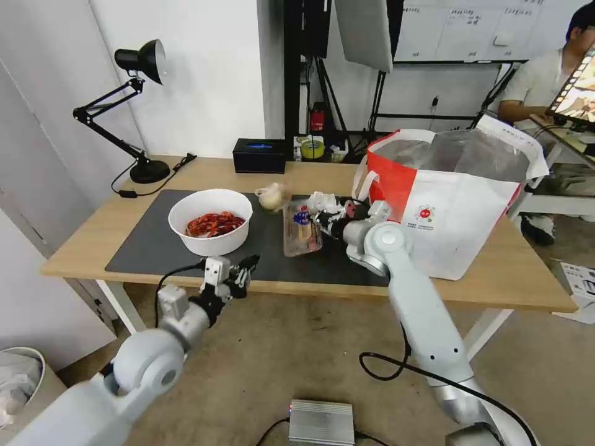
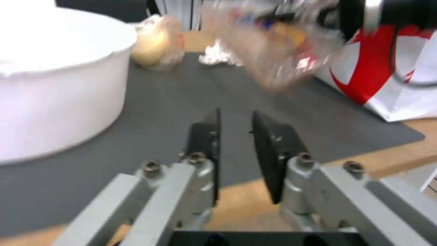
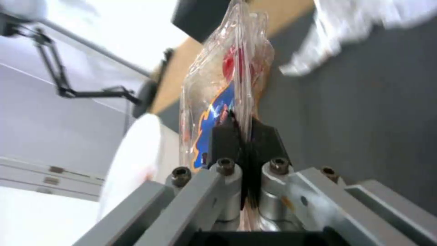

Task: Pick up the trash from the table and place it into the takeout bag.

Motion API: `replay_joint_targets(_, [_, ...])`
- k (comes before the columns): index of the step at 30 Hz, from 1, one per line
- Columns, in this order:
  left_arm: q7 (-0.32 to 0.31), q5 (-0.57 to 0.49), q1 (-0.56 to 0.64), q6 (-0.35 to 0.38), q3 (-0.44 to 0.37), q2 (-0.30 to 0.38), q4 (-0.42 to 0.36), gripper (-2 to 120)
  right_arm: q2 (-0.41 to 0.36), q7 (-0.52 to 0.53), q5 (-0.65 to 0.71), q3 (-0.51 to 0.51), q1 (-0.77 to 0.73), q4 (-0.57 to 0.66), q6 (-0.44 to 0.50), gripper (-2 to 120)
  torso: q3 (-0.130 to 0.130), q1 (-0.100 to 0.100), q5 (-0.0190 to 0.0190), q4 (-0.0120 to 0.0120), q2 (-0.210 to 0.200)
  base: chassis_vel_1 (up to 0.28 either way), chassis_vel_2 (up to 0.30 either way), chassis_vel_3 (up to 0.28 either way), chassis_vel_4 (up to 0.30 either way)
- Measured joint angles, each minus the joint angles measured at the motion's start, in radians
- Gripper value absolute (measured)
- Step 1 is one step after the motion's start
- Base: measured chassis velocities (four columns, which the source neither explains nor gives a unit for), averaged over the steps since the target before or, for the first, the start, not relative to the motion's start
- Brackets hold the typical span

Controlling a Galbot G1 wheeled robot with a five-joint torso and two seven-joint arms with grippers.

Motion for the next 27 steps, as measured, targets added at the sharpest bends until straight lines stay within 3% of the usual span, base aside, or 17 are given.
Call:
replay_joint_targets(2, [0.013, 0.022, 0.063, -0.008, -0.044, -0.020, -0.012, 41, -0.027, -0.026, -0.010, 0.000, 0.001, 0.051, 0.021, 0, 0.000, 0.000, 0.0002, -0.0001, 0.000, 0.000, 0.000, 0.000, 0.000])
replay_joint_targets(6, [0.020, 0.034, 0.093, -0.014, -0.066, -0.030, -0.017, 50, -0.046, -0.052, -0.026, 0.000, 0.006, 0.086, 0.041, 0, 0.000, 0.000, 0.0002, -0.0001, 0.000, 0.000, 0.000, 0.000, 0.000])
replay_joint_targets(7, [0.025, 0.043, 0.113, -0.018, -0.082, -0.038, -0.022, 59, -0.062, -0.073, -0.042, 0.000, 0.013, 0.115, 0.058, 0, 0.000, 0.000, 0.0002, -0.0001, 0.000, 0.000, 0.000, 0.000, 0.000])
replay_joint_targets(12, [0.028, 0.056, 0.136, -0.021, -0.100, -0.053, -0.026, 72, -0.083, -0.098, -0.065, 0.001, 0.036, 0.156, 0.091, 0, 0.000, 0.000, 0.0002, -0.0003, 0.000, 0.000, 0.000, 0.000, 0.000])
replay_joint_targets(13, [0.030, 0.068, 0.155, -0.023, -0.109, -0.067, -0.029, 80, -0.095, -0.109, -0.090, 0.003, 0.060, 0.177, 0.118, 0, 0.000, 0.000, 0.0002, -0.0002, 0.000, 0.000, 0.000, 0.000, 0.000])
replay_joint_targets(18, [0.032, 0.085, 0.180, -0.027, -0.124, -0.086, -0.037, 97, -0.114, -0.115, -0.136, 0.023, 0.116, 0.191, 0.163, 0, 0.000, 0.000, 0.0003, -0.0003, 0.000, 0.000, 0.000, 0.000, 0.000])
replay_joint_targets(27, [0.036, 0.102, 0.229, -0.041, -0.173, -0.114, -0.054, 100, -0.138, -0.095, -0.175, 0.039, 0.187, 0.139, 0.201, 0, 0.000, 0.000, 0.0003, -0.0001, 0.000, 0.000, 0.000, 0.000, 0.000])
